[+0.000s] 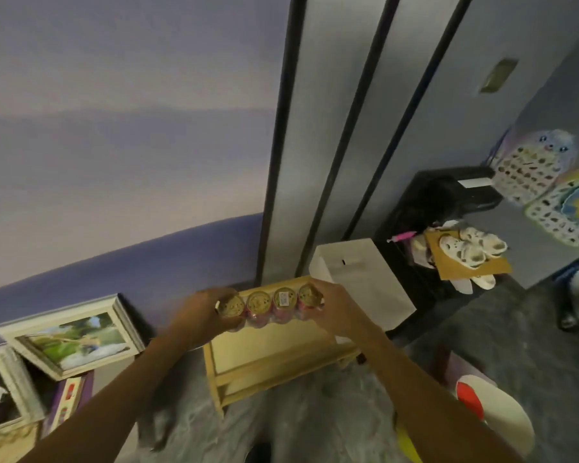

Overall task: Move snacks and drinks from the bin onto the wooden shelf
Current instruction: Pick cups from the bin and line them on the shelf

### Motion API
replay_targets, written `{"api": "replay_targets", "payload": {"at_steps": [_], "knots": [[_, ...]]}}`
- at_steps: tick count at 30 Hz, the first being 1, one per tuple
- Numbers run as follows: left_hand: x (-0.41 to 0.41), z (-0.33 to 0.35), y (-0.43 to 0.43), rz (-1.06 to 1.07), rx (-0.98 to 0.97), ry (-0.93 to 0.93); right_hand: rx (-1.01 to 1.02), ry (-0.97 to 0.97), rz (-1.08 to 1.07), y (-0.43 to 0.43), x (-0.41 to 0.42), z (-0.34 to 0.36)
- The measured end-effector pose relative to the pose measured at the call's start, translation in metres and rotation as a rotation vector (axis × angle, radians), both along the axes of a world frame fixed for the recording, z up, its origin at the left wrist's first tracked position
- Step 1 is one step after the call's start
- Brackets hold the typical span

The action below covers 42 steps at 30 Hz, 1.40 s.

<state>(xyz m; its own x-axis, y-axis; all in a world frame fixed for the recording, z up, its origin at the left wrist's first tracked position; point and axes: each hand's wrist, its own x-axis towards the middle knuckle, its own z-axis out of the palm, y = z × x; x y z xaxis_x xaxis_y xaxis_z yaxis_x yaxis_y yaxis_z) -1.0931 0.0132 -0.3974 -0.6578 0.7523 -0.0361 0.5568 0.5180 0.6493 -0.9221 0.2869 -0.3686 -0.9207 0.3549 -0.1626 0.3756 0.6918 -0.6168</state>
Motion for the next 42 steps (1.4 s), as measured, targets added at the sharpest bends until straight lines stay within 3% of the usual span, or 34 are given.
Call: {"api": "replay_targets", "payload": {"at_steps": [8, 14, 25, 31, 33, 37, 42], "knots": [[-0.043, -0.081, 0.092, 0.145, -0.039, -0.13, 0.004, -0.134, 0.076, 0.095, -0.085, -0.081], [-0.062, -0.159, 0.133, 0.316, -0.119, -0.221, -0.037, -0.086, -0.07, 0.115, -0.119, -0.188], [-0.061, -0.228, 0.171, 0.388, -0.144, -0.292, 0.205, -0.114, -0.174, 0.134, -0.123, -0.276], [-0.058, -0.224, 0.168, 0.365, -0.171, -0.266, 0.165, -0.152, -0.177, 0.133, -0.124, -0.275], [-0.054, -0.217, 0.166, 0.375, -0.188, -0.257, 0.269, -0.229, -0.06, 0.134, -0.125, -0.269], [-0.046, -0.188, 0.152, 0.411, -0.226, -0.229, 0.232, -0.239, 0.204, 0.128, -0.132, -0.216], [-0.038, -0.114, 0.104, 0.467, -0.17, -0.11, 0.136, -0.155, 0.297, 0.102, -0.155, -0.123]]}}
